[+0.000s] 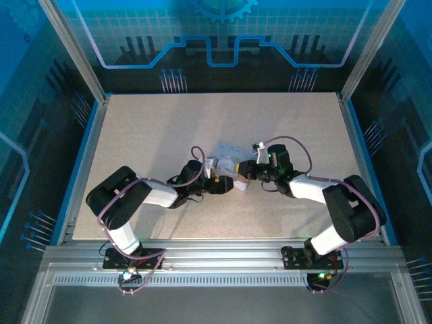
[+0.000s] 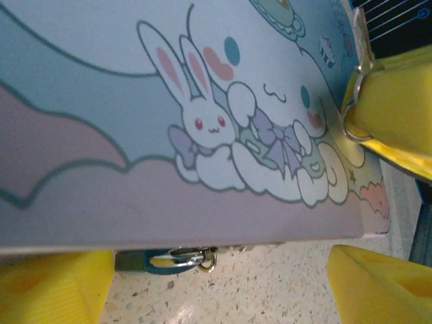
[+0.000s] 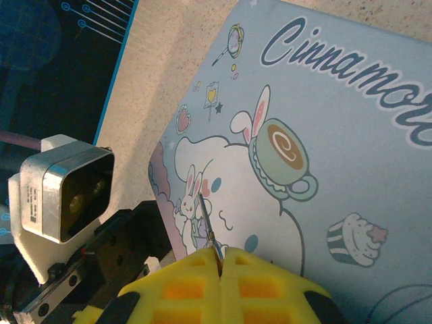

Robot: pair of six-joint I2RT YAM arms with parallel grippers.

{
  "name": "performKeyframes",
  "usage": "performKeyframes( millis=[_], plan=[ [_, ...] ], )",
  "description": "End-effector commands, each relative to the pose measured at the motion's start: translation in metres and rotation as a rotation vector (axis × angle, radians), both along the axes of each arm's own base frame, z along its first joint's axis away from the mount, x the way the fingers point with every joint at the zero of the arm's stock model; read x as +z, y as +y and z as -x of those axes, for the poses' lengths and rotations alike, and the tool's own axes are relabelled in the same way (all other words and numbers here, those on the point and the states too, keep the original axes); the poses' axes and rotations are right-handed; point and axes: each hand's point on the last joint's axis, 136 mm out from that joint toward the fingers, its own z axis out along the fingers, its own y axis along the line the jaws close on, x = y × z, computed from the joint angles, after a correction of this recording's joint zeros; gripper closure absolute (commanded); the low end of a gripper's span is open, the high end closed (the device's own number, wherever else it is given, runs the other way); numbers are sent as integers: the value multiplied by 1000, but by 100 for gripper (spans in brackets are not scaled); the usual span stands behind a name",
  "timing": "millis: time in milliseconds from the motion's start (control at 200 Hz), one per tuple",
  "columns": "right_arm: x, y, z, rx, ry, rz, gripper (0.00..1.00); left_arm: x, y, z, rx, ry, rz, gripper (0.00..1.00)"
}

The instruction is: Unlock the padlock with the key

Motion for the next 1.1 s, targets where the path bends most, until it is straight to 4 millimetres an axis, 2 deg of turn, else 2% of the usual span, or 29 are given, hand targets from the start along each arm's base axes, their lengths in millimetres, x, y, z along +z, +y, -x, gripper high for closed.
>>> performKeyframes(
  millis=[0, 370, 680, 1095],
  plan=[
    [-33, -4, 15, -7, 107, 50, 100, 1, -8, 0, -15, 23, 65, 19],
    [-36, -1, 14, -11, 117, 49, 100, -5, -11, 12, 24, 73, 88, 26],
    [-35, 1, 15, -10, 118, 43, 100, -7, -4, 4, 126, 107, 126, 33],
    [-36, 5, 18, -21, 152, 36, 100, -9, -9, 1, 198, 152, 186, 45]
  ],
)
